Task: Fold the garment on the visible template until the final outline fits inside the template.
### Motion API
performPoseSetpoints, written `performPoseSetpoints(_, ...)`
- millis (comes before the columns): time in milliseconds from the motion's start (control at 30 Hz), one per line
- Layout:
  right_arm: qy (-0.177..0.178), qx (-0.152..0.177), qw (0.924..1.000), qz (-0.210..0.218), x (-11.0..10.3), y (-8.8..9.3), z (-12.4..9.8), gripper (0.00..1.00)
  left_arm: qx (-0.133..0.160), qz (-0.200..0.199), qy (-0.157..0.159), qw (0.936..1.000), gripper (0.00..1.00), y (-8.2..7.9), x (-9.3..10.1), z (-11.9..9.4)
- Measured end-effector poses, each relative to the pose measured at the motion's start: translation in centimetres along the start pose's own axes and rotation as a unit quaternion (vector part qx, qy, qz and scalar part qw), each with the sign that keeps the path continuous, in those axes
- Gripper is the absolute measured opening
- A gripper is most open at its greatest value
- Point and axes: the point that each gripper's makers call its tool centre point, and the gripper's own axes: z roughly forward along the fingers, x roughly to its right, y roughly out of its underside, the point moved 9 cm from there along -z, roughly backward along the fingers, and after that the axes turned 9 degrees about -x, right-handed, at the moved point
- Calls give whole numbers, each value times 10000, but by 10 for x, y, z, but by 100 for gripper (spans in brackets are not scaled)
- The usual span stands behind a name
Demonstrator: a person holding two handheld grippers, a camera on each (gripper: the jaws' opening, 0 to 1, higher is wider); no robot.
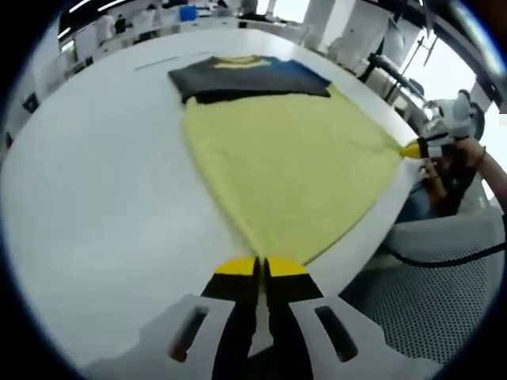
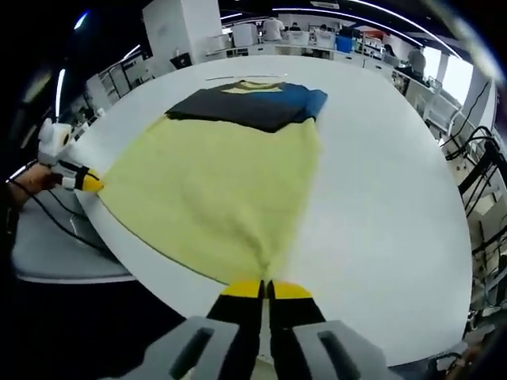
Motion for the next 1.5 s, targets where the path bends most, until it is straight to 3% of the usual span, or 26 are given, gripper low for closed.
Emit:
performPoseSetpoints(533,-91,-167,9991,-388,-15,12,-4,0,-66,285,25,9996,0,23,1,-18)
performPoseSetpoints(1167,-189,-284,9979,-544,-35,22,-8,0,-321,381,-15,9988,0,40,4,-29)
performPoseSetpoints(1500,-296,-326,9981,-421,-42,30,-11,0,-525,485,-61,9974,0,54,4,-31)
